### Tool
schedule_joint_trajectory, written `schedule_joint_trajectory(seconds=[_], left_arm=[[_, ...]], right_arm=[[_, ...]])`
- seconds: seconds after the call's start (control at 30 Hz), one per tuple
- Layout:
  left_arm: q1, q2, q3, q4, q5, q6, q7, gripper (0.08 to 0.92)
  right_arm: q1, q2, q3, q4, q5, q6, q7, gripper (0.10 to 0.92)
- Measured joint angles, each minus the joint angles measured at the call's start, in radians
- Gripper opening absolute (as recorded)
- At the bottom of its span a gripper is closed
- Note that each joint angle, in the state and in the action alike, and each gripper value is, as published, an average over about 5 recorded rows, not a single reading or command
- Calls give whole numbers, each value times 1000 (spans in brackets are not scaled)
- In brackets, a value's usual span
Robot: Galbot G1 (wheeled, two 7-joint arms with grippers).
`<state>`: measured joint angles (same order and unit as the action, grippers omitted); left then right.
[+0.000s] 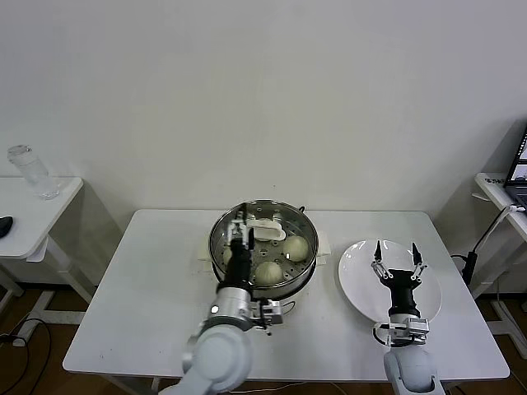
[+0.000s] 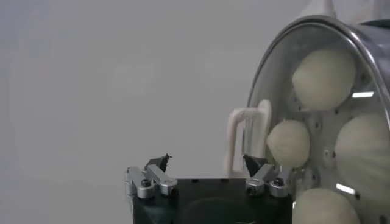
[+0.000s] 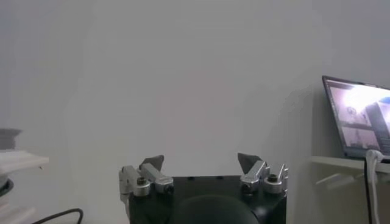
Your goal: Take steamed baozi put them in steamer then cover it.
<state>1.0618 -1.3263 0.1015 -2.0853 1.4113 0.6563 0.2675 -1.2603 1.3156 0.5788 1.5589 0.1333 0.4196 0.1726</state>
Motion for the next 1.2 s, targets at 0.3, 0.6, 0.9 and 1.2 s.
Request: schedule_joint_trajectory(seconds=[0.3,0.6,0.9,1.2], left_arm=[[75,40,-258,-26,-386,-154,-212,823],[180,52,-553,95,-948,-469,-285,823],[296,41,-700,193,-1268,-710,-227,823],[377,32,-772,228,-1400,-856,-181,823]], right_arm=[[-32,-30,-21,58,90,-105,12,823],[-60,-47,-36,112,182,-181,1,823],[-98,-60,-46,145,229,-203,-3,823],[-121,-63,-43,168,250,-218,-5,823]])
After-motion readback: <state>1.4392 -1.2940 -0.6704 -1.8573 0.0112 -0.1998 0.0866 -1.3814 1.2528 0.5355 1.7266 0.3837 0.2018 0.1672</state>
